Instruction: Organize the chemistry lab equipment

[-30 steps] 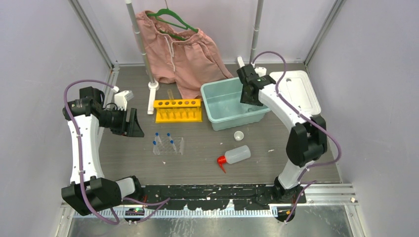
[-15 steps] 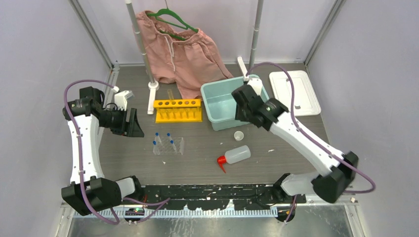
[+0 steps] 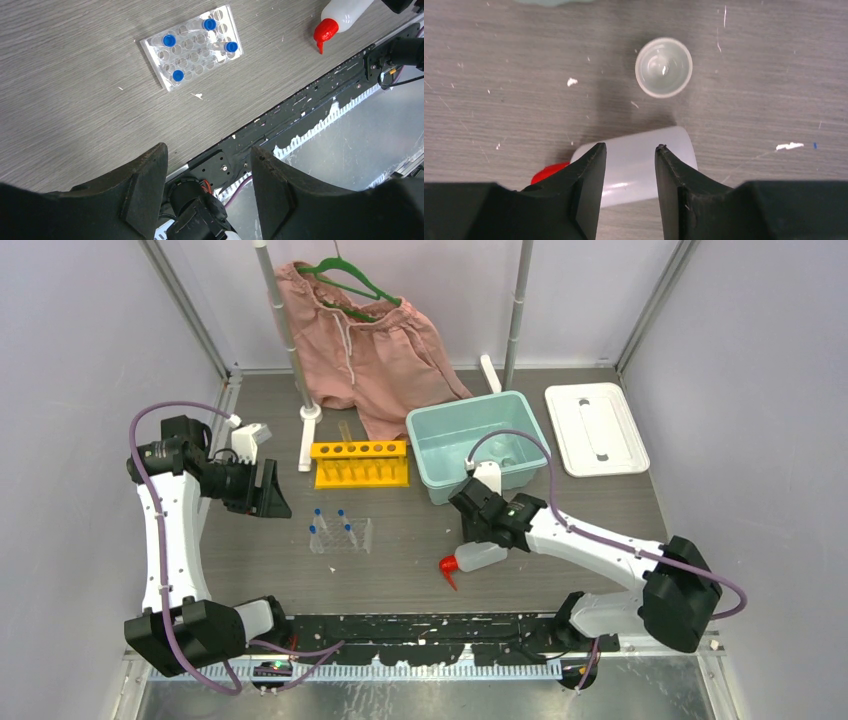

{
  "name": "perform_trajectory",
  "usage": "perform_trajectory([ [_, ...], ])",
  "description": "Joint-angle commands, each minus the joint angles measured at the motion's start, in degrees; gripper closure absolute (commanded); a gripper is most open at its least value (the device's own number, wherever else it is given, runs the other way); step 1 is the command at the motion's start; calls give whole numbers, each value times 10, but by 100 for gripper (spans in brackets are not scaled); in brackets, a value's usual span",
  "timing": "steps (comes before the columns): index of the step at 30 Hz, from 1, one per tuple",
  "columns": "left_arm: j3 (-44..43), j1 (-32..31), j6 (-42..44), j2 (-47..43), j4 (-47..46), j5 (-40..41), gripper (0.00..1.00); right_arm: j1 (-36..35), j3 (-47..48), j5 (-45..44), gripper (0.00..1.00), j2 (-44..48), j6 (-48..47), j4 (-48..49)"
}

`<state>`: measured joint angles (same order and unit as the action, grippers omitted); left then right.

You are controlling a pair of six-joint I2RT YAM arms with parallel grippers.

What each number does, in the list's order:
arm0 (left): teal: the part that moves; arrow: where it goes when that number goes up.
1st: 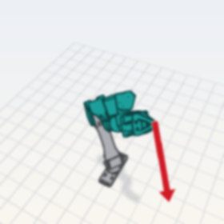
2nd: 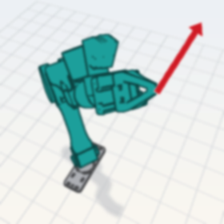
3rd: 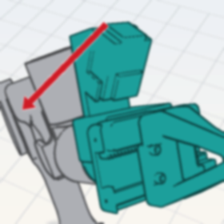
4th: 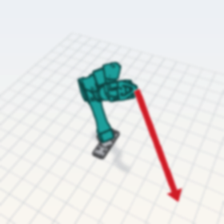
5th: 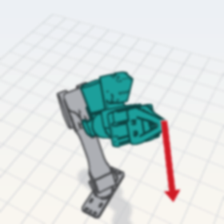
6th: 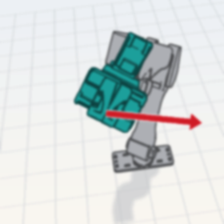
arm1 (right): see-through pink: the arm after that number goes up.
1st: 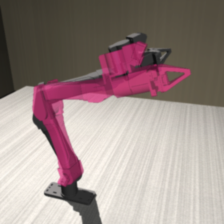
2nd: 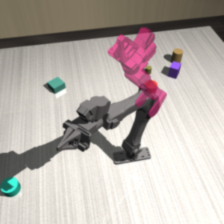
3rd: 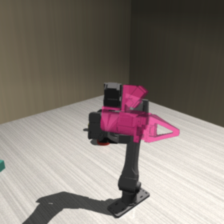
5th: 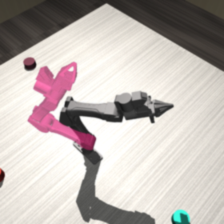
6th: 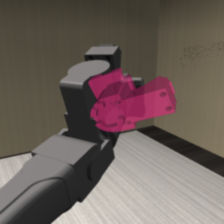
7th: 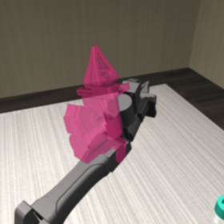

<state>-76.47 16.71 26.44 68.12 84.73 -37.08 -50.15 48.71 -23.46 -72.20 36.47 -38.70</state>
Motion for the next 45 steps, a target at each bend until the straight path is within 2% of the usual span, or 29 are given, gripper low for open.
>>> perform_trajectory([
  [1,-14,0,12,-8,6,-2,38,-2,4,-48,53,-11,-38,110],
  [6,-13,0,12,-7,5,2,38,-1,4,-77,54,-56,-71,151],
  [12,-14,0,15,-7,5,7,38,21,3,-88,59,-106,-72,177],
  [21,-9,0,14,-5,-1,12,38,26,-17,-90,65,-137,-75,207],
  [28,-10,0,15,-6,0,13,39,26,-39,-81,81,-146,-54,208],
  [32,-10,1,14,-5,0,10,39,26,-42,-71,96,-117,-37,184],
  [34,-11,0,14,-4,1,8,39,25,-34,-69,99,-88,-33,161],
  [38,-16,0,16,-5,5,5,39,25,13,-45,99,-8,-29,88],
  [41,-20,1,18,-7,8,5,39,25,88,7,99,43,-35,36],
  [45,-22,0,18,-6,11,4,39,26,218,43,99,39,-48,-36],
])
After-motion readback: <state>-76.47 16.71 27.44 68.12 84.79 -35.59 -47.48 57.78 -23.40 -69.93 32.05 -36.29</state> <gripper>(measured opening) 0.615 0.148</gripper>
